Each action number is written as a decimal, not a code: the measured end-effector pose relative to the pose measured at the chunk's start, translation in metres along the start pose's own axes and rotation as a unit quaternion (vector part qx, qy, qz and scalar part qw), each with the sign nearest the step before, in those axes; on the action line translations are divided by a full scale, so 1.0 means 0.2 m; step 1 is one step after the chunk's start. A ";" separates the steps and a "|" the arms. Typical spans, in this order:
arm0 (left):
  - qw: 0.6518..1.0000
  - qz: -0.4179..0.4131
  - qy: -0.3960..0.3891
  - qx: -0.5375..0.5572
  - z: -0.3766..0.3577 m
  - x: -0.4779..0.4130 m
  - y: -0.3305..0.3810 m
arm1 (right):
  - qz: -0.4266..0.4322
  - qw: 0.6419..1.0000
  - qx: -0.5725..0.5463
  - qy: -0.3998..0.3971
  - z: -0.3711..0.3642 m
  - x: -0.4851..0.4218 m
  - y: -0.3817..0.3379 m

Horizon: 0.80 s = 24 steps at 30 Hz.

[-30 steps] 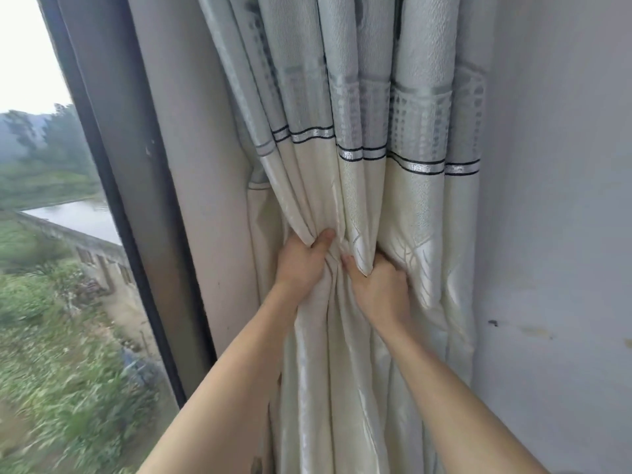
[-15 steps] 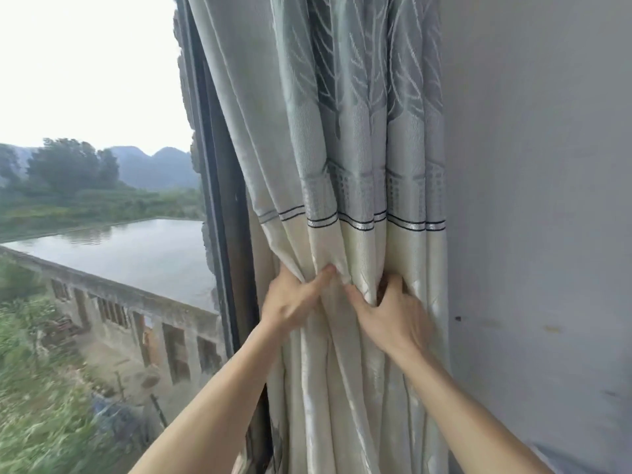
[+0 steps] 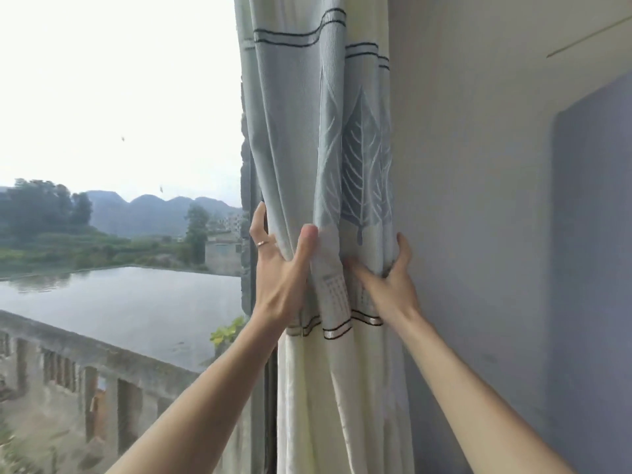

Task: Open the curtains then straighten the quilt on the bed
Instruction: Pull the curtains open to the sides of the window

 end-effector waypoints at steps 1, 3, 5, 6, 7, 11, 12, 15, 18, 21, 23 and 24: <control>1.000 -0.001 0.002 0.004 0.03 -0.01 0.07 | -0.006 1.000 -0.007 -0.003 0.01 0.00 -0.05; 1.000 0.000 0.013 -0.016 0.09 -0.06 0.18 | 0.001 0.999 -0.040 0.001 0.02 -0.01 -0.17; 0.998 -0.009 0.004 -0.069 0.11 -0.10 0.24 | 0.023 0.994 -0.107 -0.004 0.01 -0.01 -0.31; 0.996 -0.011 -0.007 -0.086 0.11 -0.11 0.27 | 0.040 0.990 -0.132 -0.010 0.01 0.00 -0.40; 0.996 -0.004 -0.019 -0.090 0.11 -0.11 0.28 | 0.066 0.987 -0.144 -0.015 0.01 0.01 -0.48; 0.997 0.026 -0.025 -0.074 0.08 -0.11 0.29 | 0.130 0.977 -0.165 -0.020 0.02 0.04 -0.72; 0.996 0.028 -0.022 -0.084 0.08 -0.13 0.29 | 0.136 0.979 -0.150 -0.015 0.03 0.04 -0.76; 0.991 0.018 -0.037 -0.131 0.09 -0.17 0.31 | 0.208 0.975 -0.080 0.016 0.05 0.01 -0.84; 0.981 -0.060 -0.005 -0.186 0.10 -0.20 0.36 | 0.260 0.962 0.030 0.075 0.06 -0.04 -0.86; 0.971 -0.071 0.052 -0.221 0.14 -0.26 0.34 | 0.247 0.954 0.119 0.119 0.04 -0.09 -0.81; 0.989 -0.007 0.022 -0.143 0.15 -0.29 0.28 | 0.213 0.960 0.136 0.121 0.02 -0.12 -0.76; 0.995 0.028 0.001 -0.098 0.14 -0.30 0.24 | 0.200 0.965 0.128 0.113 0.00 -0.13 -0.73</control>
Point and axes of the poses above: each hand's wrist, its own x-axis away from the middle knuckle, its own z-axis out of the back of the hand, y = z × x, the point moved 4 cm from there along -x, towards the middle knuckle, and after that the axes turned 9 degrees about y, right-handed, at the moved point
